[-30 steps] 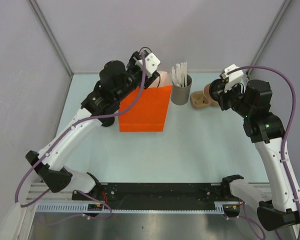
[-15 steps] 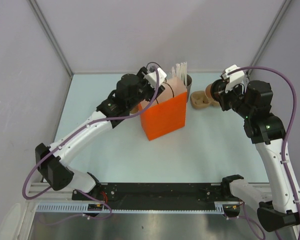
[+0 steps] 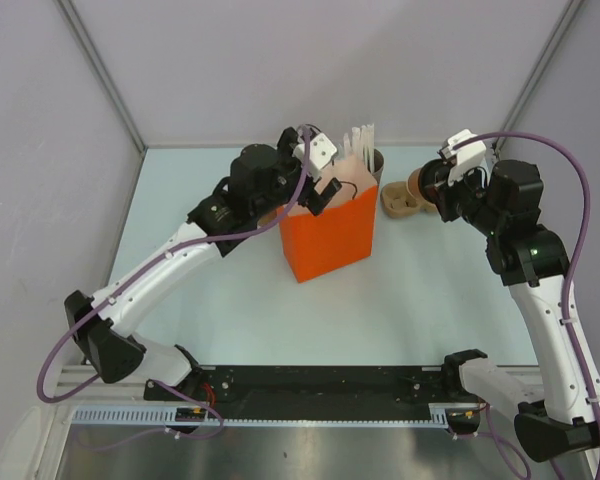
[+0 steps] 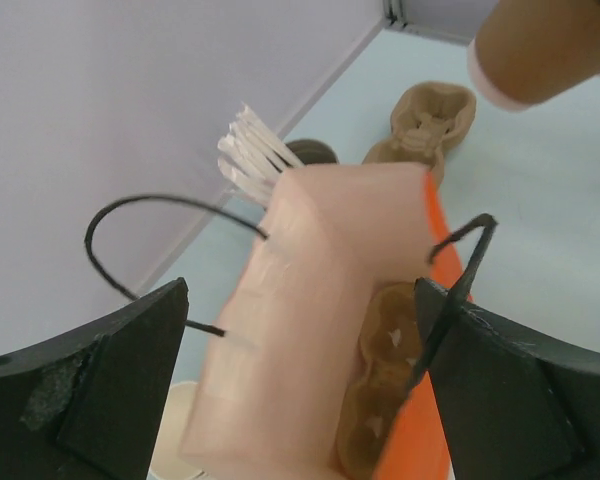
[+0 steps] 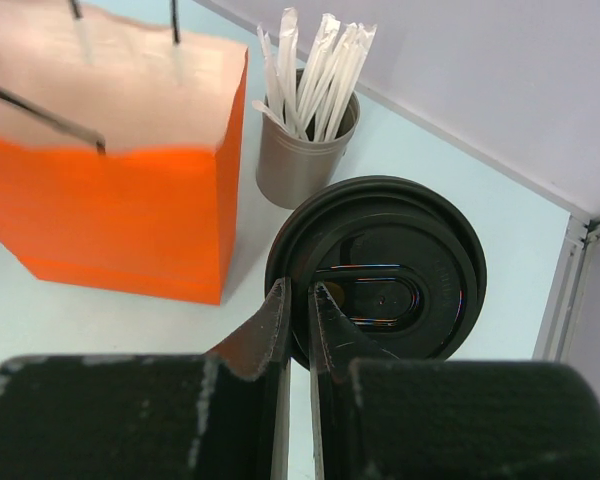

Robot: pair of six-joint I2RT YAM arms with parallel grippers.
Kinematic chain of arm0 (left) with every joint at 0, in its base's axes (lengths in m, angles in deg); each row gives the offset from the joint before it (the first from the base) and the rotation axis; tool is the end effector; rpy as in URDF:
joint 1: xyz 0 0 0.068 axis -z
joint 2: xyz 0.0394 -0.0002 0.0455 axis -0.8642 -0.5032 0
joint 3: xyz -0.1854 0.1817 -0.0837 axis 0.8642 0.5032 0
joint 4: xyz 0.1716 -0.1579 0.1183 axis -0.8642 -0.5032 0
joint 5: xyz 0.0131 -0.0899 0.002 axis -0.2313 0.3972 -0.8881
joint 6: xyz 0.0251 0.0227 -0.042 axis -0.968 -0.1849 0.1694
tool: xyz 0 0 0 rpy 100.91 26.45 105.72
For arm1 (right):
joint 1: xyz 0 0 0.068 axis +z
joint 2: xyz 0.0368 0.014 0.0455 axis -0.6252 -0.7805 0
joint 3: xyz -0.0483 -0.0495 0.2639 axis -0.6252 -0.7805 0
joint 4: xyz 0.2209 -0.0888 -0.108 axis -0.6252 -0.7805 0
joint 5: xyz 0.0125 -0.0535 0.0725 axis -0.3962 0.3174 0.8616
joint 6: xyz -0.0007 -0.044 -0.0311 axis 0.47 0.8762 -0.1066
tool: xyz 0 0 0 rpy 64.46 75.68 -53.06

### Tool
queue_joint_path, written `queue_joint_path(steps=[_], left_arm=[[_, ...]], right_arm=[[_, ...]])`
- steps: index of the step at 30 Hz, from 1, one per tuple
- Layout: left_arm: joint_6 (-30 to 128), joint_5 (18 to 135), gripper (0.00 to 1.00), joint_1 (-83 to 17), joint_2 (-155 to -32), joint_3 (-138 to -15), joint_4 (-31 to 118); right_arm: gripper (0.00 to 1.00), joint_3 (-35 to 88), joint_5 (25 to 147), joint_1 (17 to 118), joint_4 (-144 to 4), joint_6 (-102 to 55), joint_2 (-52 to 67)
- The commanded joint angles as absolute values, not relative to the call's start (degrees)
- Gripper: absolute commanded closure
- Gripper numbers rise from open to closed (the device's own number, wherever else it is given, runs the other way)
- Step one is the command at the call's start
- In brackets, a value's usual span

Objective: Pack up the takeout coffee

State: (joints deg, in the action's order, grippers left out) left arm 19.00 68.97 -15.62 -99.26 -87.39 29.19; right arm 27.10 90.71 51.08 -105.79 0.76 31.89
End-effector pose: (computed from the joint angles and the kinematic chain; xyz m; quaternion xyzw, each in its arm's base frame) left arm 0.2350 -0.2287 0.4249 0.4010 0.6530 -0.1470 0.6255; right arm 0.1831 0.0482 0.4433 -0.2713 0.7504 0.0615 0.5996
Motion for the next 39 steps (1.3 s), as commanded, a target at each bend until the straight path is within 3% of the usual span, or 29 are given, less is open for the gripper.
queue_joint_path(steps=[1,12,20,30,39], left_arm=[[20.82,72.85,0.00,-15.66,-97.50,-94.26,28.66],[21.09,76.11,0.01,-16.72,-96.71,-96.83,27.34],[18.36,70.40,0.01,-19.18,-96.01,-96.48,29.70],[17.74,71.61,0.00,-26.73,-94.43,-85.41,35.95],[19.68,79.18,0.00,-31.40,-98.72,-86.19,37.10]], right_arm=[[1.00,28.62,91.32,51.79,-104.50,0.25,31.49],[1.00,28.70,92.20,52.32,-102.56,-1.07,30.35],[1.00,31.16,93.34,52.94,-103.18,-1.33,30.79],[1.00,39.06,101.86,53.38,-102.38,-5.54,26.75],[1.00,45.67,114.52,54.87,-102.92,-12.83,19.02]])
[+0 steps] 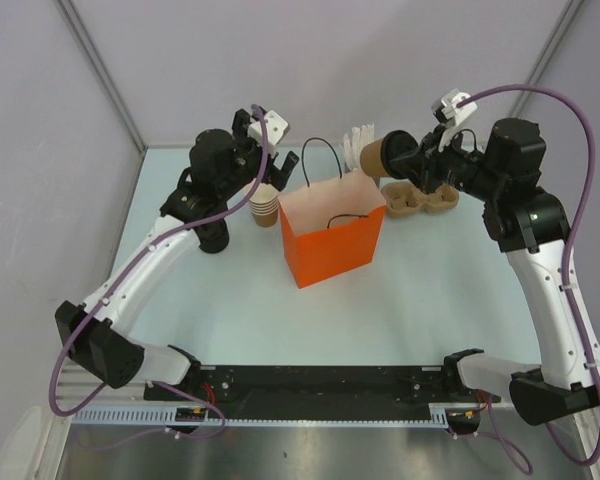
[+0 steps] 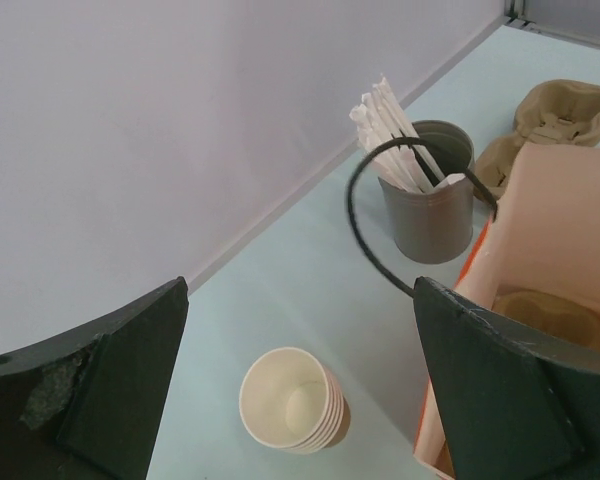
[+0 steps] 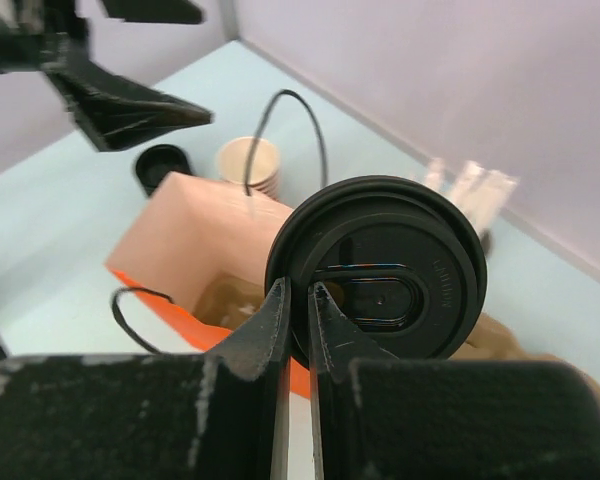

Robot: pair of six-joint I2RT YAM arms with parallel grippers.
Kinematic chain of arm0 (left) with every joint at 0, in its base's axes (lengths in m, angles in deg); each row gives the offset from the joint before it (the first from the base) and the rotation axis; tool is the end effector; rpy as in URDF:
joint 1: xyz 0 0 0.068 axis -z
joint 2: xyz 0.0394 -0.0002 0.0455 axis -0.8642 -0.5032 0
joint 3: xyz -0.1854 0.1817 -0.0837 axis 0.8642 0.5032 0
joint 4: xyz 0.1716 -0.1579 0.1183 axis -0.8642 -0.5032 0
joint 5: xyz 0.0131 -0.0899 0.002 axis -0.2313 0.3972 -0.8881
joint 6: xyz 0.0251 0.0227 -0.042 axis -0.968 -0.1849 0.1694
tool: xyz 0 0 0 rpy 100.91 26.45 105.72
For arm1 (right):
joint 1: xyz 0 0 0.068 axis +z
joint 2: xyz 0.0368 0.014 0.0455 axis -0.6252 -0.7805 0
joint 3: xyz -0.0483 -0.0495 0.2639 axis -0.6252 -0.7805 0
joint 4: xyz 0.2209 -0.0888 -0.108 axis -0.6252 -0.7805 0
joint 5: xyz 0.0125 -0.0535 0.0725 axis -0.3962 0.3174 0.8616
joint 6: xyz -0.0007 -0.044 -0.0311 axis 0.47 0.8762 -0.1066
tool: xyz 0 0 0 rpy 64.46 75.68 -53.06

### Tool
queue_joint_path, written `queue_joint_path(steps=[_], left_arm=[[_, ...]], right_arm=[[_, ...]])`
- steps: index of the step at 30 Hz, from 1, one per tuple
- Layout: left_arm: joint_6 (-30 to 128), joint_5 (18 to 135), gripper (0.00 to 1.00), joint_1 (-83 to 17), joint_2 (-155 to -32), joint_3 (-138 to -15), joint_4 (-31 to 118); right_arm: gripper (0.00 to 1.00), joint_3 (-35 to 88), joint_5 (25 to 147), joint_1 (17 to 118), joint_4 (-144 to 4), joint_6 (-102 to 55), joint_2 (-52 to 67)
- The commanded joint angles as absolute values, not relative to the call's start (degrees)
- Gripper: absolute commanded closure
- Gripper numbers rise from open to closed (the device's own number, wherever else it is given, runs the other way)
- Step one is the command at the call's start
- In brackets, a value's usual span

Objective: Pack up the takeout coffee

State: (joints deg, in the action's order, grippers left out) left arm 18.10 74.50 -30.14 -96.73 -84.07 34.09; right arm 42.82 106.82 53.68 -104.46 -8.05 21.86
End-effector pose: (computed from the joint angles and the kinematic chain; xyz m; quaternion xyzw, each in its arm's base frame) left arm 0.2748 -0.1607 0.4272 0.3401 0.6601 -0.0996 0.6623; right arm 0.2026 0.0720 0.4989 -0.3111 0.6883 0.2233 0.6162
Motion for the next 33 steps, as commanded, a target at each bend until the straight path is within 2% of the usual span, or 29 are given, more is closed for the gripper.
queue_joint_path(steps=[1,15,24,28,29,33], left_arm=[[19.85,80.75,0.01,-31.57,-99.52,-86.71,36.66],[22.93,86.91,0.01,-32.54,-110.51,-99.19,29.28],[23.81,89.11,0.01,-32.63,-114.73,-104.73,26.72],[23.99,89.73,0.14,-32.63,-115.70,-105.62,26.20],[23.99,89.64,0.20,-32.63,-115.78,-105.53,26.20],[24.08,90.26,0.30,-32.63,-115.52,-104.21,26.46]], right_arm=[[1.00,45.84,115.13,55.30,-103.09,-13.28,18.31],[1.00,54.18,118.13,61.55,-111.34,-14.60,-0.14],[1.00,57.36,114.26,64.27,-117.85,-12.40,-4.81],[1.00,57.36,110.85,66.02,-119.87,-11.88,-5.86],[1.00,57.27,109.79,66.38,-120.31,-11.70,-6.21],[1.00,57.01,104.43,68.31,-122.34,-9.86,-7.44]])
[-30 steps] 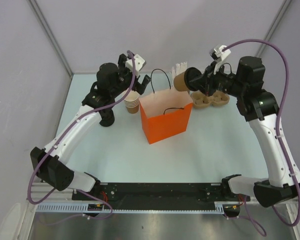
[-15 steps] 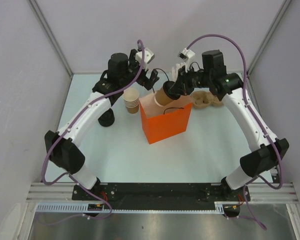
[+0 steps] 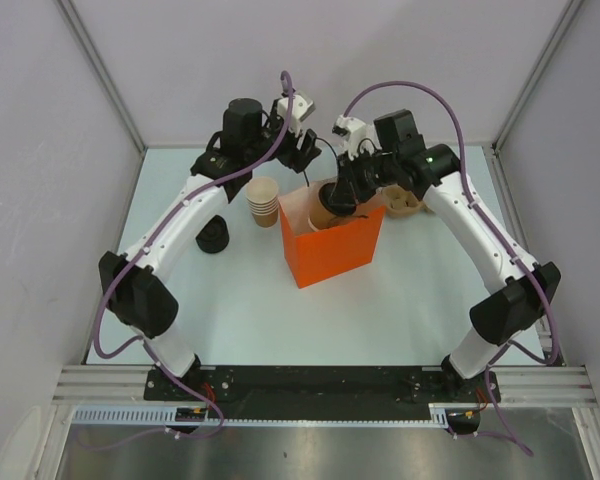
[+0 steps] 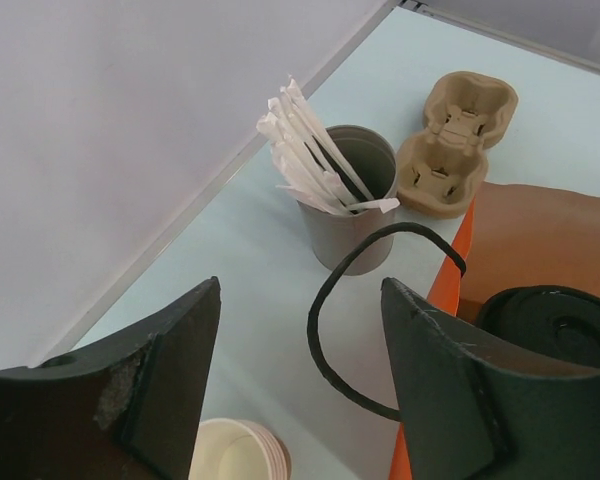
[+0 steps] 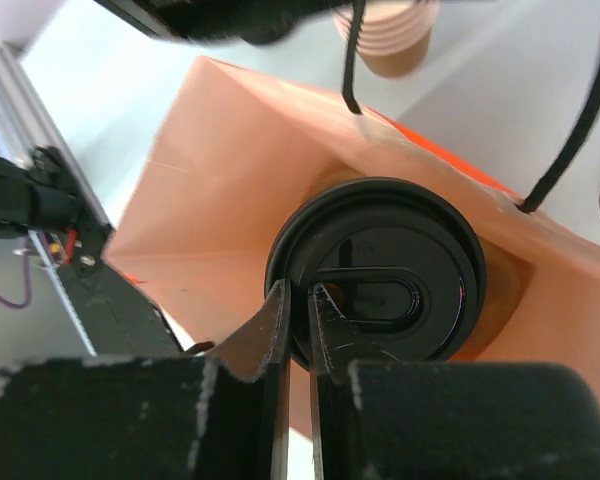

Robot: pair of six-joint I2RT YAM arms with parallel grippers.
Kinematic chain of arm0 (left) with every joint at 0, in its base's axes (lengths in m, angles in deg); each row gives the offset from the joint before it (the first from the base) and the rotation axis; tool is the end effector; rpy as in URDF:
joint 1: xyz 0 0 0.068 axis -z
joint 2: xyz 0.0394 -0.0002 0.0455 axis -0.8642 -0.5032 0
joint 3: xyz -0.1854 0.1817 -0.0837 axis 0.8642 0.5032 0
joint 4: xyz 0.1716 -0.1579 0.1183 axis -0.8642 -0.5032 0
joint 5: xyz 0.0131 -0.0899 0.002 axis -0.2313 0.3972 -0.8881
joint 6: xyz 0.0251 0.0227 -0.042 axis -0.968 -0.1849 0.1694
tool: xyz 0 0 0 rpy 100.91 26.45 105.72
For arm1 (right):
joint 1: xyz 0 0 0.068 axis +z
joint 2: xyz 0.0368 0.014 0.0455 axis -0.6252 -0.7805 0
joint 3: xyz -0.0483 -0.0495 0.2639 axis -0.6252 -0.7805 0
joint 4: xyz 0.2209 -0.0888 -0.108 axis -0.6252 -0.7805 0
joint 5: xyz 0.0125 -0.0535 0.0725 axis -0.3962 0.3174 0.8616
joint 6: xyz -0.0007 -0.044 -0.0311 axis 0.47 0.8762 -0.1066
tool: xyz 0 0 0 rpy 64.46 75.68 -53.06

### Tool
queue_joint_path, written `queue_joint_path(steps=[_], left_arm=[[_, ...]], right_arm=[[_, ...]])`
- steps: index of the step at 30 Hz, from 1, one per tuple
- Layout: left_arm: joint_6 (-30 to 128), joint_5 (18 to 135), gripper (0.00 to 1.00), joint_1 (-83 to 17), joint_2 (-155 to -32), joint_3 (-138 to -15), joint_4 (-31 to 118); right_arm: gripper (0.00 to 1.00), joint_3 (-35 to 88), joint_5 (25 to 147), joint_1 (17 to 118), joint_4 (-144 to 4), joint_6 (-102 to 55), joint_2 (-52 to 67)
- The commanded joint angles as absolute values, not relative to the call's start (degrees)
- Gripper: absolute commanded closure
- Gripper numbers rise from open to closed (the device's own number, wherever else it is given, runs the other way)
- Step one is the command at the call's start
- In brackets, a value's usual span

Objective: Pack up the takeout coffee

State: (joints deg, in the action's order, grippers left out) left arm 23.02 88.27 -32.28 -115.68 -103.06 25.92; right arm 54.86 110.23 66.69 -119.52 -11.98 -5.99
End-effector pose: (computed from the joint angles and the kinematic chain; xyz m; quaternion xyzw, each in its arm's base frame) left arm 0.3497 -0.1956 0.4160 0.3771 0.6871 -0.2044 0.5865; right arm 0.3016 0.1818 0.4102 -0.3599 0.8018 0.3282 0.3463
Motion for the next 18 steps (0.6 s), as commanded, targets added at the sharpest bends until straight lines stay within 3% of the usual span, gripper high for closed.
queue_joint_path(steps=[1,13,18], left_arm=[[24.16,90.52,0.34,-32.63,-115.26,-103.69,26.55],[25.13,91.31,0.67,-32.63,-114.20,-102.19,26.64],[25.39,91.49,0.76,-32.63,-114.29,-101.84,26.72]], right_arm=[[1.00,57.01,103.81,68.49,-122.60,-9.68,-7.71],[1.00,58.85,95.72,69.28,-124.18,-8.80,-12.28],[1.00,59.20,94.22,69.37,-124.10,-8.80,-13.77]])
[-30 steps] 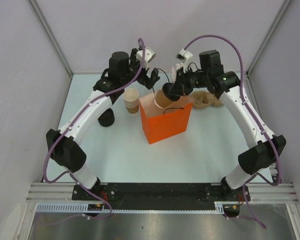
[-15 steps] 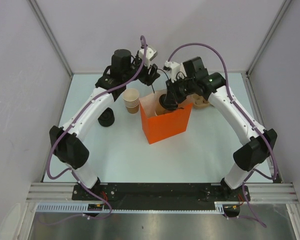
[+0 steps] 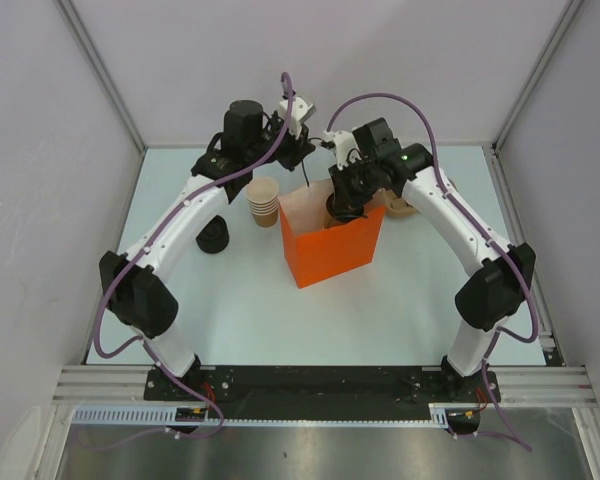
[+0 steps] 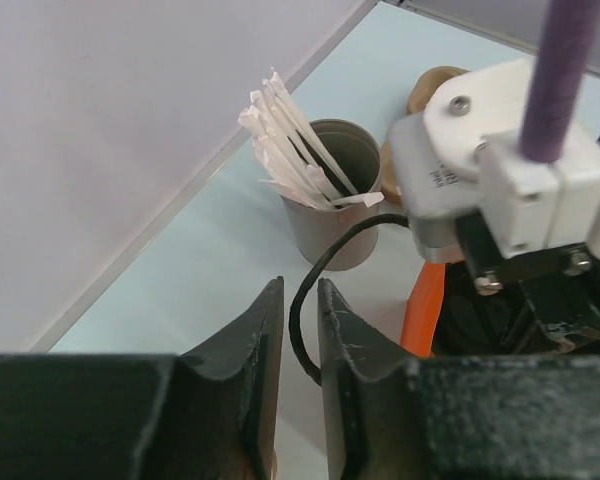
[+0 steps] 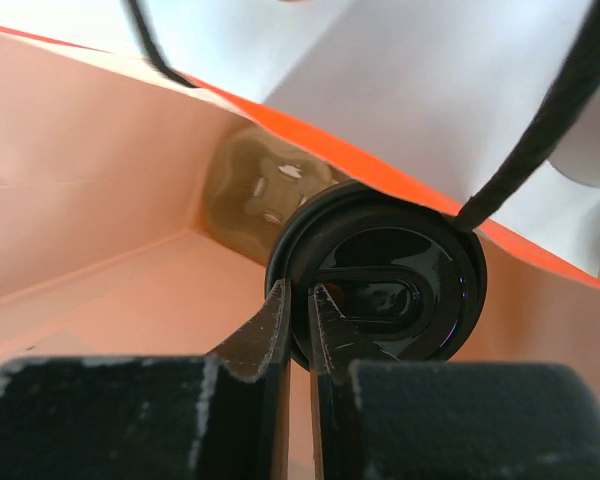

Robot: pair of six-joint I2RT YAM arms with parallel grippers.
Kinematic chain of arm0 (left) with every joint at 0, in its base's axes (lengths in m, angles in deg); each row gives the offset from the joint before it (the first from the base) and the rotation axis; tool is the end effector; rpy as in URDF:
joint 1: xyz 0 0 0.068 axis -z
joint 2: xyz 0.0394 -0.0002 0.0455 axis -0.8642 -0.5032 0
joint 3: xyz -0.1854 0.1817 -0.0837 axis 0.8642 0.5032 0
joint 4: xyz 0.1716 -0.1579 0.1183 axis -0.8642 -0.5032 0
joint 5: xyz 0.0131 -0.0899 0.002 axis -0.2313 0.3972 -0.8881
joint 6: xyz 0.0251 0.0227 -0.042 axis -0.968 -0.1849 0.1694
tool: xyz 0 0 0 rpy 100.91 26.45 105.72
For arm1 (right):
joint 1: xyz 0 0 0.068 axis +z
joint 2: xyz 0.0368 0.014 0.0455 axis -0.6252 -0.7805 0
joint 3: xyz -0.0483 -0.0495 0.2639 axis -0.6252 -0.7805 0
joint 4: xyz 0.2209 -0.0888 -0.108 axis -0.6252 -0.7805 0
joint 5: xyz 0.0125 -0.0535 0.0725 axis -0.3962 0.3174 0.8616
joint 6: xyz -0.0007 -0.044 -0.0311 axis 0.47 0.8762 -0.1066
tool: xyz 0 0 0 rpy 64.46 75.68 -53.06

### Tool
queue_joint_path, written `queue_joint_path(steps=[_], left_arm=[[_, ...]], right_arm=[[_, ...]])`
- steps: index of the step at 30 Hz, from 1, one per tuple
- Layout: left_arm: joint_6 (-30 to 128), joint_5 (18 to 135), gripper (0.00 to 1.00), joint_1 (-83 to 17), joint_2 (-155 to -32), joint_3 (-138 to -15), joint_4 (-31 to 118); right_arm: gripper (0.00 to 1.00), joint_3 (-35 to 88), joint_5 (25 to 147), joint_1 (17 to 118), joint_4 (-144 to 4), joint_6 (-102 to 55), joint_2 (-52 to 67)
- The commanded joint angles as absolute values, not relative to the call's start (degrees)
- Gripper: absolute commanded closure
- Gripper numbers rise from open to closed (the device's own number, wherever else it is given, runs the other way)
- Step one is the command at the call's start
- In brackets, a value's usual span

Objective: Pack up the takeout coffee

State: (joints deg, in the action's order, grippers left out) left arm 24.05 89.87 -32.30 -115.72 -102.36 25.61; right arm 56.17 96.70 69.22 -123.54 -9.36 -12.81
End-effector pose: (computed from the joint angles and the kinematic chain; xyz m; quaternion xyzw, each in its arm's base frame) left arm 0.3495 -0.1964 0.4110 0.3786 0.6913 -0.2203 0.5746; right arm 0.3228 0.2036 0.3682 -0.3558 0.8568 0.2179 0.3028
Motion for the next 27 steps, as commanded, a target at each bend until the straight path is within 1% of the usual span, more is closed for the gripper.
queue_joint_path(steps=[1,7,11,17,20,27], left_arm=[[25.48,91.31,0.79,-32.63,-114.20,-101.66,26.81],[26.36,87.54,0.89,-32.63,-114.91,-101.48,28.04],[26.45,83.76,0.94,-32.63,-115.96,-102.10,29.01],[28.03,81.56,0.94,-32.63,-118.24,-103.77,29.53],[28.47,80.15,0.97,-32.63,-119.12,-104.12,29.71],[28.73,79.27,0.98,-32.63,-119.13,-104.21,30.15]], right_arm=[[1.00,59.46,94.13,69.37,-124.10,-8.80,-14.04],[1.00,58.59,93.08,69.37,-124.10,-8.80,-14.04],[1.00,57.45,92.47,69.72,-124.01,-8.54,-13.51],[1.00,55.78,91.41,70.43,-123.92,-7.83,-13.51],[1.00,55.16,91.50,70.60,-123.66,-7.66,-13.60],[1.00,53.41,91.50,70.87,-123.92,-7.39,-13.51]])
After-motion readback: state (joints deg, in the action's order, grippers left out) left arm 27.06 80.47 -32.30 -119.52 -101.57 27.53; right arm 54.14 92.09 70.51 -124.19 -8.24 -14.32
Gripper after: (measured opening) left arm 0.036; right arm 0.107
